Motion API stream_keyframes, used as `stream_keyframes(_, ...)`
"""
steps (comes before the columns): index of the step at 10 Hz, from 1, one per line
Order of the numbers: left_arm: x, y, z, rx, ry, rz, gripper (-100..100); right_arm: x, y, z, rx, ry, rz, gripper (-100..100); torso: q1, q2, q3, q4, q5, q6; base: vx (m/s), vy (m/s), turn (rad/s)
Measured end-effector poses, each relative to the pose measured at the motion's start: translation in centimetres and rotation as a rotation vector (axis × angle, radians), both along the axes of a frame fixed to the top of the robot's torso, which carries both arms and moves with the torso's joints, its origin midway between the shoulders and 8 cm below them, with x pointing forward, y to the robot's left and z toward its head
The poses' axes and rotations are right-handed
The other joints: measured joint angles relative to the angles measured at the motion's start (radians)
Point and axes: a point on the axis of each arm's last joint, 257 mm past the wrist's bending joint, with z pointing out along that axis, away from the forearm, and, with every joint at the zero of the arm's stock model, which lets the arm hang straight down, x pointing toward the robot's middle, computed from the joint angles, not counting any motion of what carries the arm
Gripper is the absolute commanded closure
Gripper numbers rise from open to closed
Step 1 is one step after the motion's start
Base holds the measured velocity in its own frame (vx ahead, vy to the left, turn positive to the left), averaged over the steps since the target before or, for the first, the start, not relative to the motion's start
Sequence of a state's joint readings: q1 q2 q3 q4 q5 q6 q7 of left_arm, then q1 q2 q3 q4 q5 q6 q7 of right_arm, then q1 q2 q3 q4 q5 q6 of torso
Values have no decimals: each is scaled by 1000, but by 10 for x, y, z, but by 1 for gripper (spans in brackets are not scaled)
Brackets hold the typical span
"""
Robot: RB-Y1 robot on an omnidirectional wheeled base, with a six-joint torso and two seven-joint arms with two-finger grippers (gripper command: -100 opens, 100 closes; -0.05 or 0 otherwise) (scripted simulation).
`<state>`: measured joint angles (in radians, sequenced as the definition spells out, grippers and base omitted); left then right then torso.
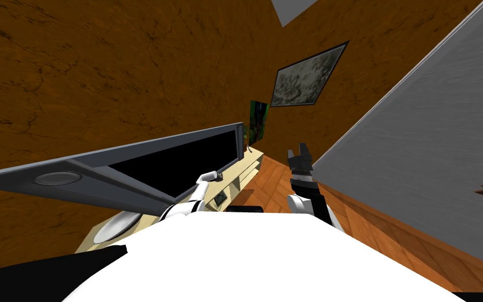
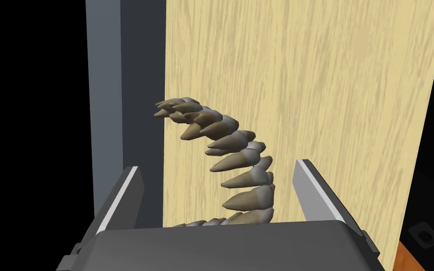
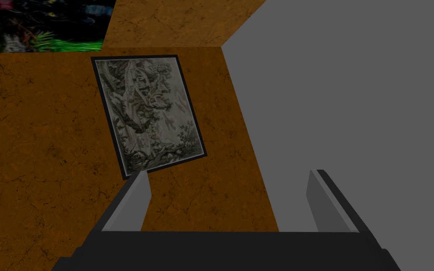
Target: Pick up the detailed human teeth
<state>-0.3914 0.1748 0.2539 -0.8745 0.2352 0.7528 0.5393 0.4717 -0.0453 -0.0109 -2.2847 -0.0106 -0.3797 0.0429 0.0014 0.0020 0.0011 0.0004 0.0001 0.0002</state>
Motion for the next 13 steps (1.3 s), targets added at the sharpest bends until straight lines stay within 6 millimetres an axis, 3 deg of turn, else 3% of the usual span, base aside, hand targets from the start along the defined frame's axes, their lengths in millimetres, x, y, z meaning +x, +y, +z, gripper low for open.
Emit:
stream_keyframes(1,-3,-2,-4,-3,12,-1,-100,0,0,0,0,0,0,0,0,0,0,0,0,0,-43,16,82)
stream_keyframes(3,19,-10,9,6,-21,-16,-100,0,0,0,0,0,0,0,0,0,0,0,0,0,-26,14,25)
stream_keyframes(6,8,-12,-6,0,18,-16,-100,0,0,0,0,0,0,0,-1,-2,-1,0,0,0,-11,6,32)
stream_keyframes(9,35,-19,14,13,-31,-33,-100,0,0,0,0,0,0,0,-1,-1,0,0,0,0,-19,9,13)
stream_keyframes(12,25,-23,-1,7,12,-32,-100,0,0,0,0,0,0,0,-1,-2,-1,-1,0,0,-9,5,29)
stream_keyframes(13,33,-24,5,14,-6,-39,-100,0,0,0,0,0,0,0,0,-1,0,0,0,0,-39,16,51)
